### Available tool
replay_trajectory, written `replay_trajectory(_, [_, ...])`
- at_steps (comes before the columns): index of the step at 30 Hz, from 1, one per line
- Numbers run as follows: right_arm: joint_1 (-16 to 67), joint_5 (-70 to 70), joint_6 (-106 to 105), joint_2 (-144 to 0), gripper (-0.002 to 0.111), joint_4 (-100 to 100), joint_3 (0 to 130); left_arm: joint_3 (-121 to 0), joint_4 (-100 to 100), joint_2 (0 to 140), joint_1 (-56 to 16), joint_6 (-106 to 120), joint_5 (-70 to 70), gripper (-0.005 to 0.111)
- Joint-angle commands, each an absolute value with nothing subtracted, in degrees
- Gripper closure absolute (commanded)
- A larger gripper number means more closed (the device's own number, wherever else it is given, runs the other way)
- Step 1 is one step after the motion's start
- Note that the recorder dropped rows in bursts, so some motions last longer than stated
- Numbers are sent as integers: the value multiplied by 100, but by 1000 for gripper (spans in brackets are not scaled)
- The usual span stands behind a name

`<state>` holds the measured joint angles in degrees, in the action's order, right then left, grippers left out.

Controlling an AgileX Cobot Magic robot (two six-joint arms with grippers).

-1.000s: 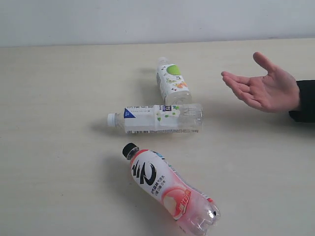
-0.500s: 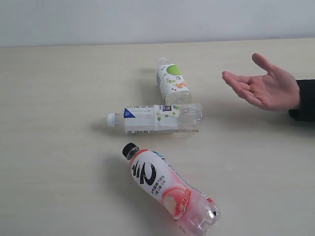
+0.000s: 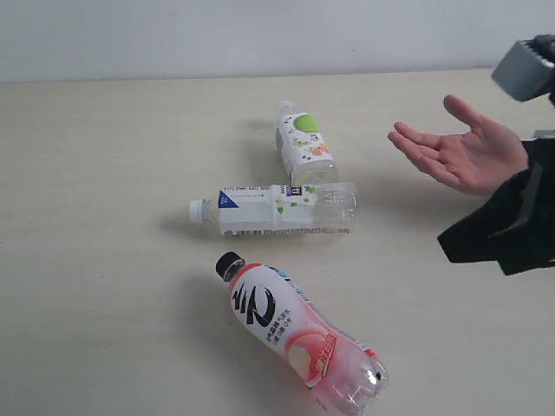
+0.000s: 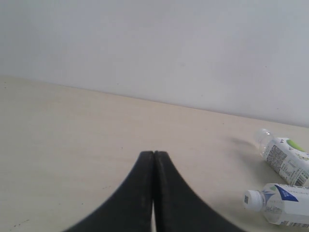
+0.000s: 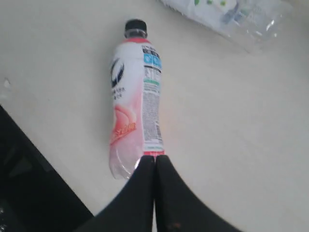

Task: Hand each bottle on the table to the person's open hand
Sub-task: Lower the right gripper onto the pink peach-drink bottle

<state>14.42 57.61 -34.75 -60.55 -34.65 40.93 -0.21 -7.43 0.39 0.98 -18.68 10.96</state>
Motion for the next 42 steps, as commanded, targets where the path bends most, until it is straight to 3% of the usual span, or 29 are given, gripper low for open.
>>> replay_trajectory(1, [1938, 5813, -2501, -6615, 108, -2094, 4458, 0, -712, 0, 107, -1869, 1070, 107])
replay_trajectory(6, [2837, 5985, 178, -7050, 108, 830, 4810, 0, -712, 0, 107, -1869, 1070, 107])
replay_trajectory(11, [3511, 5581, 428, -7136, 104, 1039, 4842, 0, -712, 0, 107, -1869, 1070, 107])
replay_trajectory(14, [3786, 5229, 428, -7147, 87, 933, 4842, 0, -712, 0, 107, -1869, 1070, 107])
replay_trajectory(18, [3985, 4829, 56, -7147, 51, 162, 4842, 0, -712, 0, 107, -1869, 1070, 107])
replay_trajectory(21, [4002, 4452, -402, -7147, 32, -619, 4842, 0, -712, 0, 107, -1869, 1070, 107])
replay_trajectory(31, [4002, 4318, -856, -7912, 29, -1244, 4842, 0, -712, 0, 107, -1869, 1070, 107])
replay_trajectory(38, [4002, 4100, -1061, -8437, 13, -1301, 4842, 0, -712, 0, 107, -1869, 1070, 107])
replay_trajectory(42, [4134, 4029, -1291, -8574, 12, -1495, 4842, 0, -712, 0, 107, -1869, 1070, 107])
